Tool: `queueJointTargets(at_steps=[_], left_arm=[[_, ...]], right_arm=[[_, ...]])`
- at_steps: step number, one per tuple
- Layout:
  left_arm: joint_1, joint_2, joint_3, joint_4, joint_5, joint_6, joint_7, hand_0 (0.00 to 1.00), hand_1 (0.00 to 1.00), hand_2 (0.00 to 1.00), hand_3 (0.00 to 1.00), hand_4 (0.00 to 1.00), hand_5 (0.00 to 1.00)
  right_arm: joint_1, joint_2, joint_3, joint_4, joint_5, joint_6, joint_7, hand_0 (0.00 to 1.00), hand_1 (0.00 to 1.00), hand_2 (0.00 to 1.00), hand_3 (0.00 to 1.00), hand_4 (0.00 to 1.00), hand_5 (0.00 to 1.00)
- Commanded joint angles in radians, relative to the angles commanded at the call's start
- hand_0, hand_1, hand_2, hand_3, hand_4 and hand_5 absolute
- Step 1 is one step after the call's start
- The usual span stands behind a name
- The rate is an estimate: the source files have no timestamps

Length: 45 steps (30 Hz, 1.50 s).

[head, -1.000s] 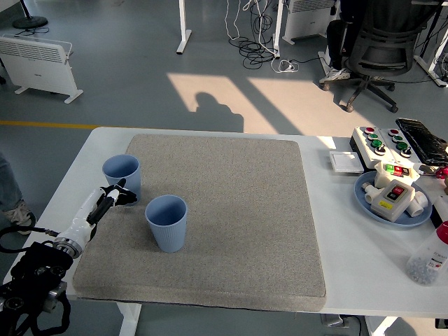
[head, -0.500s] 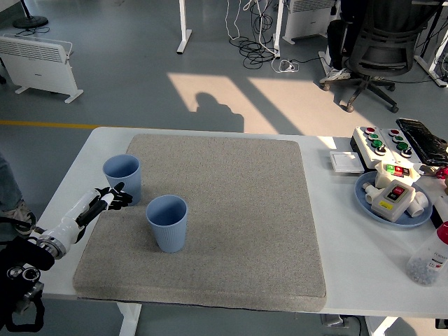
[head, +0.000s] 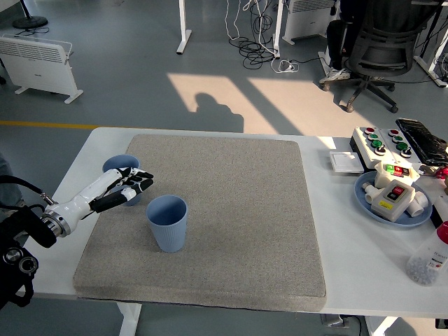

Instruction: Push cup pick cup insert cup

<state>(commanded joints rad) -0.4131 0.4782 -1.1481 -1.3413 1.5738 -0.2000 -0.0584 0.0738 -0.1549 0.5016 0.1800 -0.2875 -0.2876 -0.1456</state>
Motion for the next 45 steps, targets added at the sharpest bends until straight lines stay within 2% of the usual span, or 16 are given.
queueJointTargets(at_steps=[5,6,10,11,12,15,18,23,24,29,30,35,36,41,42,45], left_arm=[[-0.06,0.026,0.067,-0.036,0.163,-0.048,0.001,0.89,0.926,0.976,0.913,0.997,0.606],[-0.067,0.029,0.077,-0.037,0.186,-0.055,0.003,0.926,0.947,0.993,0.967,0.979,0.425],[-0.139,0.056,0.166,-0.031,0.269,-0.117,0.025,0.926,0.947,0.993,0.967,0.979,0.425],[-0.154,0.06,0.183,-0.027,0.276,-0.128,0.028,0.926,0.947,0.993,0.967,0.979,0.425],[-0.169,0.066,0.2,-0.023,0.282,-0.141,0.033,0.95,0.961,0.998,0.998,0.951,0.352],[-0.216,0.078,0.251,-0.013,0.281,-0.172,0.045,0.95,0.961,0.998,0.998,0.951,0.352],[-0.255,0.088,0.292,0.001,0.288,-0.18,0.048,0.917,0.949,0.998,0.998,0.933,0.313],[-0.3,0.09,0.329,0.025,0.276,-0.186,0.043,0.917,0.949,0.998,0.998,0.933,0.313],[-0.306,0.089,0.334,0.029,0.273,-0.186,0.042,0.761,0.865,0.962,0.945,0.814,0.167],[-0.332,0.079,0.351,0.047,0.265,-0.191,0.031,0.761,0.865,0.962,0.945,0.814,0.167],[-0.334,0.078,0.353,0.049,0.265,-0.192,0.031,0.658,0.794,0.908,0.83,0.786,0.148],[-0.346,0.076,0.368,0.054,0.249,-0.208,0.036,0.658,0.794,0.908,0.83,0.786,0.148],[-0.346,0.077,0.37,0.056,0.249,-0.212,0.038,0.585,0.751,0.884,0.724,0.733,0.119],[-0.347,0.077,0.373,0.064,0.252,-0.22,0.04,0.585,0.751,0.884,0.724,0.733,0.119],[-0.347,0.077,0.373,0.064,0.252,-0.221,0.04,0.501,0.691,0.839,0.61,0.672,0.097],[-0.347,0.079,0.371,0.061,0.257,-0.224,0.041,0.501,0.691,0.839,0.61,0.672,0.097]], right_arm=[[0.0,0.0,-0.001,0.0,0.001,0.0,0.0,0.689,0.622,0.657,0.584,0.104,0.464],[0.0,-0.001,-0.002,0.0,0.001,0.0,0.0,0.689,0.622,0.657,0.584,0.104,0.464],[-0.002,-0.001,-0.003,0.0,0.002,0.0,-0.002,0.689,0.622,0.657,0.584,0.104,0.464],[-0.002,-0.001,-0.004,0.0,0.002,0.0,-0.002,0.689,0.622,0.657,0.584,0.104,0.464],[-0.002,-0.001,-0.005,0.0,0.002,0.0,-0.002,0.689,0.622,0.657,0.584,0.104,0.463],[-0.004,-0.002,-0.006,0.0,0.001,0.0,-0.003,0.689,0.622,0.657,0.584,0.104,0.463],[-0.007,-0.003,-0.008,0.0,0.001,0.0,-0.003,0.689,0.622,0.657,0.584,0.104,0.461],[-0.009,-0.004,-0.012,0.0,0.003,0.0,-0.003,0.689,0.622,0.657,0.584,0.104,0.461],[-0.01,-0.004,-0.012,0.0,0.004,-0.001,-0.003,0.688,0.622,0.657,0.584,0.105,0.461],[-0.011,-0.005,-0.014,0.0,0.003,-0.001,-0.003,0.688,0.622,0.657,0.584,0.105,0.461],[-0.012,-0.005,-0.014,0.0,0.003,-0.001,-0.003,0.688,0.623,0.656,0.584,0.104,0.46],[-0.011,-0.006,-0.014,0.0,0.0,0.0,-0.004,0.688,0.623,0.656,0.584,0.104,0.46],[-0.01,-0.006,-0.014,0.0,0.001,0.0,-0.004,0.689,0.622,0.656,0.584,0.104,0.46],[-0.009,-0.007,-0.011,0.0,-0.002,0.0,-0.005,0.689,0.622,0.656,0.584,0.104,0.46],[-0.009,-0.007,-0.011,0.0,-0.003,0.0,-0.005,0.69,0.623,0.656,0.584,0.104,0.457],[-0.008,-0.006,-0.011,0.0,0.0,0.0,-0.004,0.69,0.623,0.656,0.584,0.104,0.457]])
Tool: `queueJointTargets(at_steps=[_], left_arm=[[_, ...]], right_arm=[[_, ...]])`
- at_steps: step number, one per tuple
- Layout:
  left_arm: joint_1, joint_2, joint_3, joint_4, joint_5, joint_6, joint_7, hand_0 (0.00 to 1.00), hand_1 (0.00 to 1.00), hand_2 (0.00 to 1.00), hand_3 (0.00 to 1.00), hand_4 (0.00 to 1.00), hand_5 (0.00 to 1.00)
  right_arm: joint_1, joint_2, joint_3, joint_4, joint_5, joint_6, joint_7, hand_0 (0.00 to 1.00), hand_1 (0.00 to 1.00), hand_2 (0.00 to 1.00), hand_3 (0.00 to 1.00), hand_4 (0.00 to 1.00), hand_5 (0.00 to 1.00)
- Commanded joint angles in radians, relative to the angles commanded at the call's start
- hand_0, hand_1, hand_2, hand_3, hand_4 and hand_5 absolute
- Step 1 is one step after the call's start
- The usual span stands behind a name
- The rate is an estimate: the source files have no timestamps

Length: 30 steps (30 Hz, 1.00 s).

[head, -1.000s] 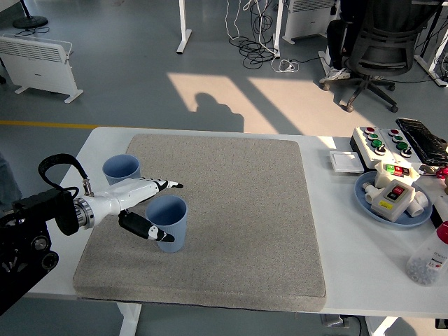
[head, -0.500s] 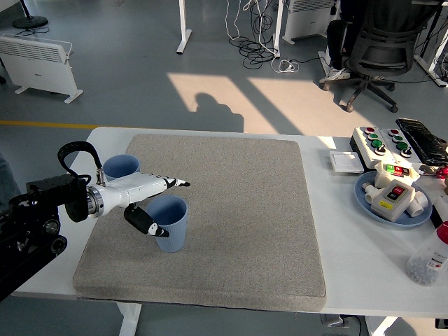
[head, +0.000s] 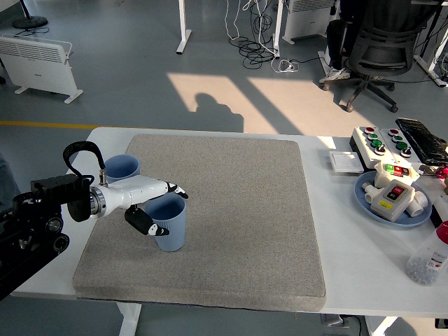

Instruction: Push cup pick cup insert cup

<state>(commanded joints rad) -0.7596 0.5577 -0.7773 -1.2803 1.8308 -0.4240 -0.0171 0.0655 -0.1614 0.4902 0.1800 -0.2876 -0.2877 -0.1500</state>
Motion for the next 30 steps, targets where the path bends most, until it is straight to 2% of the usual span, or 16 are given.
queueJointTargets(at_steps=[2,3,9,10,18,30], left_arm=[[0.0,0.001,-0.003,-0.002,0.003,-0.002,0.0,0.501,0.691,0.839,0.61,0.672,0.097],[0.0,0.002,-0.004,-0.003,0.004,-0.002,0.0,0.488,0.622,0.77,0.551,0.631,0.085],[0.005,0.008,-0.012,-0.009,0.012,-0.014,0.006,0.488,0.622,0.77,0.551,0.631,0.085],[0.005,0.008,-0.012,-0.009,0.012,-0.015,0.007,0.474,0.534,0.557,0.517,0.58,0.047],[0.006,0.013,-0.025,-0.025,0.018,-0.024,0.011,0.469,0.524,0.531,0.509,0.569,0.049],[0.008,0.035,-0.063,-0.077,0.035,-0.046,0.021,0.466,0.509,0.516,0.496,0.551,0.035]], right_arm=[[0.0,0.0,0.0,0.0,0.0,0.0,0.0,0.69,0.623,0.656,0.584,0.104,0.457],[0.001,0.0,0.001,0.0,-0.001,0.0,0.0,0.689,0.623,0.656,0.584,0.103,0.455],[0.0,0.0,0.004,0.0,-0.003,0.0,-0.001,0.689,0.623,0.656,0.584,0.103,0.455],[0.0,0.0,0.004,0.0,-0.003,0.0,-0.001,0.69,0.623,0.656,0.584,0.104,0.455],[0.001,0.0,0.007,0.0,-0.005,-0.001,-0.002,0.69,0.622,0.656,0.584,0.104,0.454],[0.0,0.0,0.006,0.0,-0.003,-0.001,-0.002,0.69,0.623,0.656,0.583,0.104,0.452]])
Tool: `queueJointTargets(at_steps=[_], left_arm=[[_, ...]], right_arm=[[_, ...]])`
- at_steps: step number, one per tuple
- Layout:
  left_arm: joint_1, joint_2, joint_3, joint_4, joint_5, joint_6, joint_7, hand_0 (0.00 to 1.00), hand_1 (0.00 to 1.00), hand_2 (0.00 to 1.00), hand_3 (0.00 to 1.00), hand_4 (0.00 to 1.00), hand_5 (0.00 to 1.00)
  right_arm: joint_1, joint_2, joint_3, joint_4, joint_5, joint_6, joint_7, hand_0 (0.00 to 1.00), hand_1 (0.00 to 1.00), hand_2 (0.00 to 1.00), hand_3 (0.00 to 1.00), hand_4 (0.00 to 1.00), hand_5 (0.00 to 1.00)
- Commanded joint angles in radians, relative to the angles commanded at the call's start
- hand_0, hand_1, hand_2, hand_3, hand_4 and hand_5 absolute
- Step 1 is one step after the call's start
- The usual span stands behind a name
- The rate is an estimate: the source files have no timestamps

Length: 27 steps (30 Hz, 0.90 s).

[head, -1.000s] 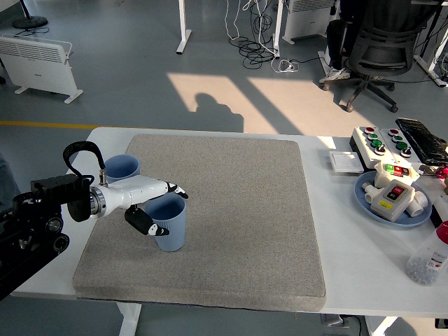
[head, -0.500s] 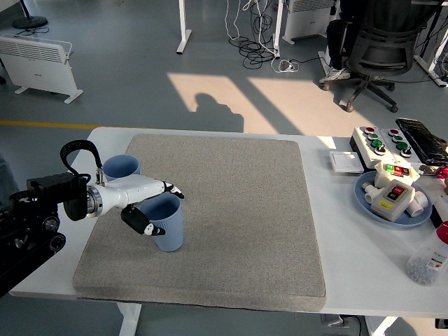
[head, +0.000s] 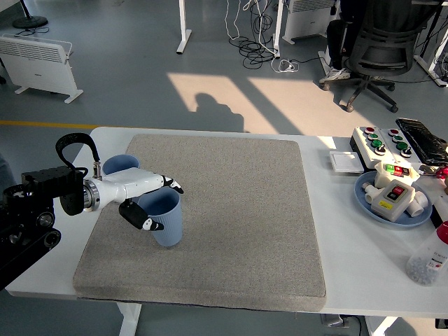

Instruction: Push cup pick cup insert cup

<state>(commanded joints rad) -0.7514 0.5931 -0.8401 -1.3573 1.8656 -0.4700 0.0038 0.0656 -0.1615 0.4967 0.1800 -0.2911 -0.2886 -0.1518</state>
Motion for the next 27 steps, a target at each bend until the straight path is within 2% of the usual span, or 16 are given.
queueJointTargets(at_steps=[4,9,11,15,19,22,27], left_arm=[[-0.012,0.033,-0.02,-0.034,-0.005,-0.011,0.001,0.468,0.508,0.511,0.491,0.535,0.015],[-0.074,0.11,-0.032,-0.066,-0.033,-0.022,-0.011,0.468,0.508,0.511,0.491,0.535,0.015],[-0.116,0.144,-0.027,-0.052,-0.038,-0.023,-0.019,0.468,0.496,0.498,0.49,0.521,0.007],[-0.189,0.175,-0.011,0.02,-0.035,-0.007,-0.035,0.468,0.496,0.498,0.49,0.521,0.007],[-0.242,0.176,0.013,0.118,-0.039,0.031,-0.06,0.467,0.496,0.499,0.488,0.509,0.006],[-0.271,0.158,0.041,0.206,-0.028,0.073,-0.078,0.467,0.497,0.502,0.492,0.493,0.002],[-0.287,0.131,0.071,0.281,-0.024,0.113,-0.096,0.467,0.497,0.502,0.492,0.493,0.002]], right_arm=[[0.001,0.0,-0.002,0.0,0.003,0.0,0.0,0.69,0.622,0.656,0.583,0.104,0.453],[0.001,-0.001,-0.008,0.0,0.01,0.0,0.0,0.69,0.622,0.656,0.583,0.104,0.453],[0.0,-0.001,-0.009,0.0,0.01,0.0,-0.001,0.69,0.623,0.656,0.583,0.104,0.451],[-0.001,-0.004,-0.012,0.0,0.009,0.0,-0.002,0.69,0.623,0.656,0.583,0.104,0.451],[-0.003,-0.005,-0.009,0.0,0.001,0.0,-0.006,0.69,0.623,0.656,0.584,0.103,0.45],[-0.005,-0.006,-0.01,0.0,-0.002,0.0,-0.009,0.69,0.623,0.656,0.583,0.103,0.447],[-0.006,-0.005,-0.016,0.0,0.003,-0.001,-0.009,0.69,0.623,0.656,0.583,0.103,0.447]])
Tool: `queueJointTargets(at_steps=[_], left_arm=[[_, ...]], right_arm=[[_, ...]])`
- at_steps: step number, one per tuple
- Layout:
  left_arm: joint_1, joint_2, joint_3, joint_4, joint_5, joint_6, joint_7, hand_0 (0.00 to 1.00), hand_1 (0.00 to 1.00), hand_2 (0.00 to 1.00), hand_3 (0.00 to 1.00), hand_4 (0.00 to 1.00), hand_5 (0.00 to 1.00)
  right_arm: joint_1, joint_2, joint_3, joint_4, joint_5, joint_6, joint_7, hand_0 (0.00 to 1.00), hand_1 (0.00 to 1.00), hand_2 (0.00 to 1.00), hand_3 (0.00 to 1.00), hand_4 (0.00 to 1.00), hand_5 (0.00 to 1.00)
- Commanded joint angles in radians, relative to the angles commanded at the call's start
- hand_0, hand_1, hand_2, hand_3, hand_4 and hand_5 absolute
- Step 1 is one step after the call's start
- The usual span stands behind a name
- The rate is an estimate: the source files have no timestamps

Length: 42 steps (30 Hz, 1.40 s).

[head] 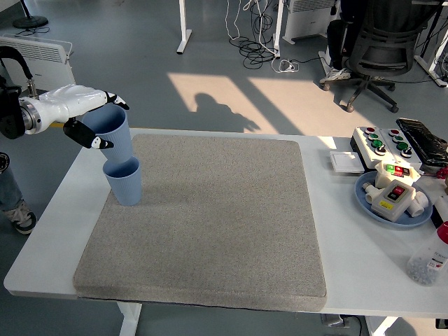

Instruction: Push cup pick cup insert cup

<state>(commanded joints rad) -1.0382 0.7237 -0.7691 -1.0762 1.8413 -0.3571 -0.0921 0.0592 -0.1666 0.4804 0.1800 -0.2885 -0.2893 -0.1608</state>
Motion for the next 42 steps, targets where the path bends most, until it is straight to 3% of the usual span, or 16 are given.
queueJointTargets(at_steps=[9,24,25,30,31,36,37,42], left_arm=[[-0.009,-0.041,0.061,0.087,-0.011,0.047,-0.029,0.465,0.499,0.506,0.496,0.49,0.002],[-0.016,-0.056,0.107,0.147,-0.027,0.06,-0.048,0.464,0.509,0.517,0.501,0.484,0.002],[-0.016,-0.057,0.11,0.15,-0.031,0.06,-0.05,0.34,0.537,0.586,0.521,0.827,0.235],[-0.013,-0.063,0.125,0.173,-0.045,0.087,-0.063,0.34,0.537,0.586,0.521,0.827,0.235],[-0.013,-0.063,0.126,0.175,-0.046,0.09,-0.064,0.569,0.724,0.809,0.794,0.899,0.364],[-0.011,-0.069,0.142,0.198,-0.055,0.12,-0.078,0.569,0.724,0.809,0.794,0.899,0.364],[-0.01,-0.069,0.144,0.2,-0.057,0.125,-0.082,0.785,0.86,0.966,0.943,0.951,0.442],[-0.007,-0.069,0.147,0.207,-0.062,0.135,-0.086,0.785,0.86,0.966,0.943,0.951,0.442]], right_arm=[[0.0,-0.002,-0.008,0.0,0.001,0.0,0.0,0.689,0.623,0.656,0.583,0.104,0.449],[0.005,-0.004,-0.016,0.0,0.006,0.001,0.002,0.689,0.623,0.658,0.583,0.105,0.45],[0.005,-0.004,-0.016,0.0,0.005,0.001,0.002,0.689,0.623,0.657,0.583,0.106,0.451],[0.007,-0.005,-0.012,0.0,0.002,0.001,0.002,0.689,0.623,0.657,0.583,0.106,0.451],[0.007,-0.005,-0.012,0.0,0.001,0.001,0.001,0.689,0.623,0.657,0.583,0.106,0.446],[0.009,-0.006,-0.008,0.0,-0.004,0.001,0.0,0.689,0.623,0.657,0.583,0.106,0.446],[0.009,-0.006,-0.006,0.0,-0.006,0.001,0.0,0.689,0.623,0.658,0.583,0.107,0.448],[0.01,-0.006,-0.004,0.0,-0.008,0.001,0.0,0.689,0.623,0.658,0.583,0.107,0.448]])
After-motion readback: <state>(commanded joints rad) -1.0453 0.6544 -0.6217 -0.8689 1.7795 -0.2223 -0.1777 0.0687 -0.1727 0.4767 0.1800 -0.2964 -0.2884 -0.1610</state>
